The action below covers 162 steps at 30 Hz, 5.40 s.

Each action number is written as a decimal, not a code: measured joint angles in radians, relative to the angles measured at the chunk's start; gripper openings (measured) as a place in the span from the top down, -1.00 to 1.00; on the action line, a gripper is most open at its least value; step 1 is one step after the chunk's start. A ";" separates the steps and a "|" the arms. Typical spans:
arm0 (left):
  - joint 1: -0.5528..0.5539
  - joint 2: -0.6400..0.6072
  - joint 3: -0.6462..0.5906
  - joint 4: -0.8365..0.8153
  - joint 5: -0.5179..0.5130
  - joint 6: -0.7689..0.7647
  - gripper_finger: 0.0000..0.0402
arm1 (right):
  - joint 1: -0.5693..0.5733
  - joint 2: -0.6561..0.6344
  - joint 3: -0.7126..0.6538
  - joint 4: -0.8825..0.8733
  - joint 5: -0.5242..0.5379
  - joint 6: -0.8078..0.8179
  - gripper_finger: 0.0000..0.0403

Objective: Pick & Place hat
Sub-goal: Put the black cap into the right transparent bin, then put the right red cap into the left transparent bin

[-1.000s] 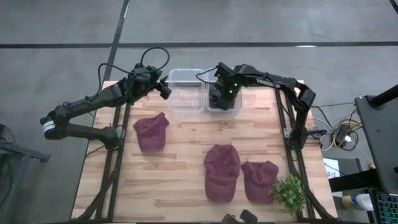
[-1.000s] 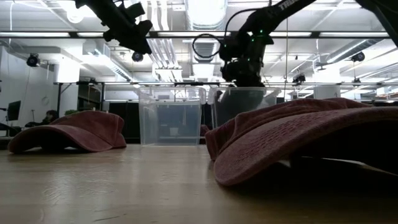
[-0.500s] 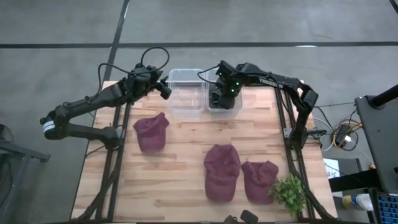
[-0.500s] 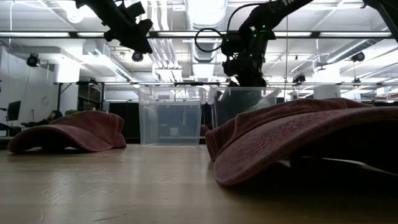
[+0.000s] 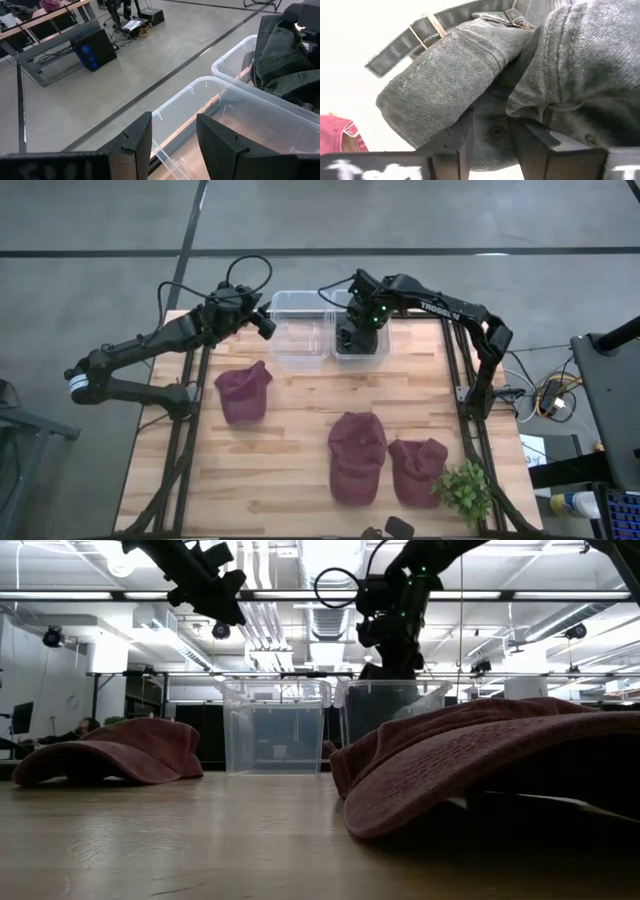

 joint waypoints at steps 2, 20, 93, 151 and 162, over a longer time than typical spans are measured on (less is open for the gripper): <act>0.000 0.000 0.000 0.000 0.000 0.000 0.27 | 0.001 0.000 0.004 -0.001 0.000 0.000 0.36; 0.000 0.000 0.000 0.000 -0.003 -0.004 0.27 | 0.020 -0.081 0.011 -0.037 -0.004 -0.016 0.02; 0.000 0.000 0.000 -0.071 -0.001 -0.069 0.27 | 0.043 -0.194 0.119 0.092 0.023 -0.060 -0.24; -0.564 -0.009 0.105 -0.107 -0.169 -0.142 0.27 | 0.983 -0.705 -0.720 0.121 0.014 0.969 -0.26; -0.599 0.004 0.100 -0.179 -0.172 -0.244 0.27 | 0.983 -0.705 -0.722 0.123 -0.020 0.992 -0.36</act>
